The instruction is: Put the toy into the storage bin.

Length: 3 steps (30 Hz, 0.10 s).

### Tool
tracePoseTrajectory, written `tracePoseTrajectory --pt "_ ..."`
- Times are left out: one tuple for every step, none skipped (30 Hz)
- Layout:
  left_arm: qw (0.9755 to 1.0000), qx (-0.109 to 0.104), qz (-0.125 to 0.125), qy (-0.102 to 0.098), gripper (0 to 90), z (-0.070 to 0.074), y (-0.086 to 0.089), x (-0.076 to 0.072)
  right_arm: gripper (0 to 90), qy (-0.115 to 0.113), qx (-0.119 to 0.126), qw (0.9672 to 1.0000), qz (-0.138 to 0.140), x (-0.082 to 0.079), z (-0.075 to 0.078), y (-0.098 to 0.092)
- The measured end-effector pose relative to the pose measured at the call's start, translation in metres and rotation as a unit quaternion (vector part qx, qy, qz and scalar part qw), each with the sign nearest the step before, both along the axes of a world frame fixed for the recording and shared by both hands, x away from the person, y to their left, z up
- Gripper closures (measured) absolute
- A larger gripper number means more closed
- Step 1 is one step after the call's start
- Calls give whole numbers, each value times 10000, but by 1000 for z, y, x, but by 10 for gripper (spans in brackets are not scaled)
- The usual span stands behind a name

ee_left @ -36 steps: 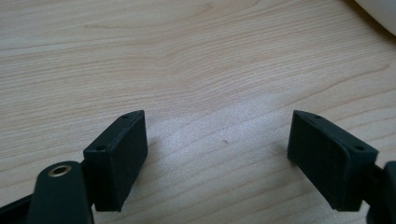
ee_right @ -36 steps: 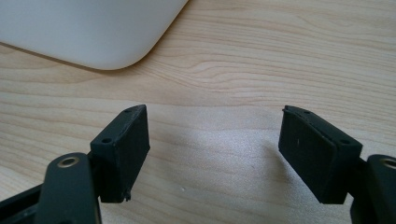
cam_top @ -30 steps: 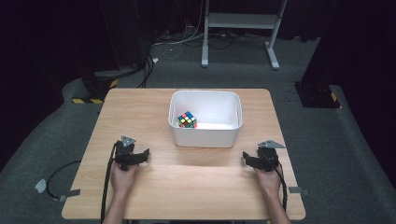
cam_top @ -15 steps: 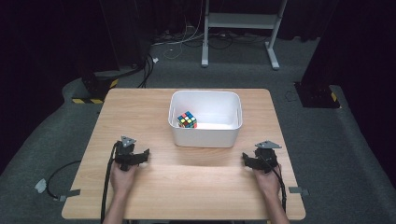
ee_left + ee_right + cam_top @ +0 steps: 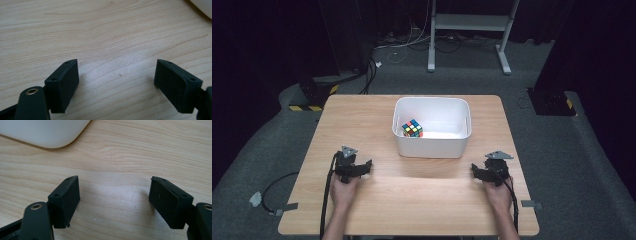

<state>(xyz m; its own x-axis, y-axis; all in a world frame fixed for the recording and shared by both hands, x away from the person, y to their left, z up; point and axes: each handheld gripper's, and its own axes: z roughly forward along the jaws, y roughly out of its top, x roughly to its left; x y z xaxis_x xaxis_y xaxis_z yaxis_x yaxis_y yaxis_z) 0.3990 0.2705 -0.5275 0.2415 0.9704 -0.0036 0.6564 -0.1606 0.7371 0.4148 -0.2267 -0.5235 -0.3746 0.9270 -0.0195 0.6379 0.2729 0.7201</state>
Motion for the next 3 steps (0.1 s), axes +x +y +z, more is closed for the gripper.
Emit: tracePoseTrajectory --pt "10000 -1 0 0 199 0 0 0 245 0 0 10000 1 0 0 0" --pt "10000 -2 1 -1 199 0 0 0 245 2 2 10000 1 0 0 0" --pt "10000 -4 2 -2 199 0 0 0 245 2 3 10000 1 0 0 0"
